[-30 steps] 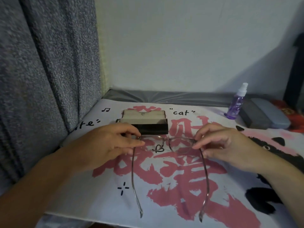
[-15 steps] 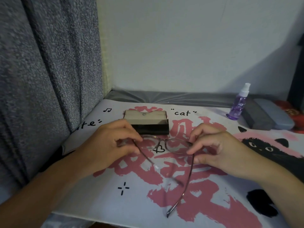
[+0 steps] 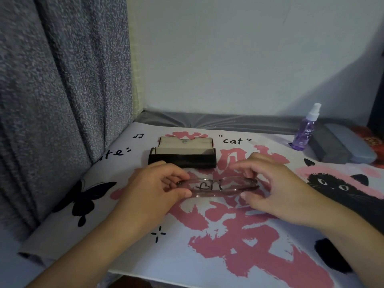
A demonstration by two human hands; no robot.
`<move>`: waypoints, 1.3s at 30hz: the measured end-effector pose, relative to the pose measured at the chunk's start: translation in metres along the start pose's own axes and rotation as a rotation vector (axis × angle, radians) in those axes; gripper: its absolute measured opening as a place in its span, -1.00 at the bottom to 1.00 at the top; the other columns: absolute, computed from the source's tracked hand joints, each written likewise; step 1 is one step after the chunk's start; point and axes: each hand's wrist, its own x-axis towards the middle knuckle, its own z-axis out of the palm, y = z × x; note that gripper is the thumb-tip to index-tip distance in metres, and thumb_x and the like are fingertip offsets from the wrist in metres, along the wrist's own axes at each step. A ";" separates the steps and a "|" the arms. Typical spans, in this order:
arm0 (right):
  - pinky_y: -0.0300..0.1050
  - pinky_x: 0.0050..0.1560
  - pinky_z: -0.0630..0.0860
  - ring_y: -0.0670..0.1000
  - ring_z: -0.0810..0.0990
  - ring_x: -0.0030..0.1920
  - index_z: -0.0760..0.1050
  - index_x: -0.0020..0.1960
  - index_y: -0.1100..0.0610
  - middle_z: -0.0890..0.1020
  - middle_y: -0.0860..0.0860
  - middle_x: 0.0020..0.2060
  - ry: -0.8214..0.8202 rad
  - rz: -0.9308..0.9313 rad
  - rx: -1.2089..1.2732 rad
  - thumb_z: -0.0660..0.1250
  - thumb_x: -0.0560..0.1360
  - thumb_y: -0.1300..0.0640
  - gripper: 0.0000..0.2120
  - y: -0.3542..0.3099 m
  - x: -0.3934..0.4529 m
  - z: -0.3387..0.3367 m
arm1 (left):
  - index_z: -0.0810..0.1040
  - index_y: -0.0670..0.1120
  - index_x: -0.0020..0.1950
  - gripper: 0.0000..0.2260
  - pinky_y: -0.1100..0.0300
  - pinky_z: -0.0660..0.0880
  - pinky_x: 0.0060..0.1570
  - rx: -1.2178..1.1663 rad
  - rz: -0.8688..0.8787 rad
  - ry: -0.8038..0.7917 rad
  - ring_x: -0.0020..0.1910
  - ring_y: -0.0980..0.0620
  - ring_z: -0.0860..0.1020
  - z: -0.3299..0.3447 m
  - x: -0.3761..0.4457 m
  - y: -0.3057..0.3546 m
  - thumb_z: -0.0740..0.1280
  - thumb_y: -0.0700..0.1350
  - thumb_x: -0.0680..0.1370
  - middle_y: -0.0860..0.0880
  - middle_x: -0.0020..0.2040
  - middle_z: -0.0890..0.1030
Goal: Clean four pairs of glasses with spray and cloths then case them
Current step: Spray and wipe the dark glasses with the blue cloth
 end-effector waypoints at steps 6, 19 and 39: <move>-0.13 0.12 0.45 -0.10 0.41 0.10 0.59 0.17 -0.19 0.42 -0.26 -0.03 0.018 -0.146 -0.236 0.35 0.42 -0.06 -0.68 -0.001 0.003 0.006 | 0.71 0.24 -0.09 -0.57 0.27 0.59 0.01 -0.107 -0.055 -0.046 -0.13 0.12 0.67 -0.006 -0.006 0.000 0.58 -0.34 0.37 0.10 -0.11 0.68; -0.08 -0.03 0.48 -0.01 0.43 -0.02 0.65 0.13 0.01 0.47 -0.11 -0.08 0.060 -0.315 -0.622 0.54 0.35 -0.11 -0.60 -0.031 0.008 0.015 | 0.62 0.19 0.11 -0.60 0.32 0.52 -0.24 0.208 0.333 0.068 -0.21 0.17 0.58 0.017 -0.033 0.004 0.60 -0.17 0.39 0.18 -0.16 0.53; -0.04 -0.21 0.45 -0.01 0.54 -0.31 0.63 -0.08 0.11 0.60 0.05 -0.27 0.216 0.608 0.958 0.36 0.58 0.01 -0.81 -0.057 0.045 0.003 | 0.63 -0.27 0.00 -0.88 0.17 0.06 -0.13 0.799 0.942 0.117 -0.25 -0.10 0.41 0.029 0.009 0.044 0.30 -0.38 0.57 -0.14 -0.21 0.48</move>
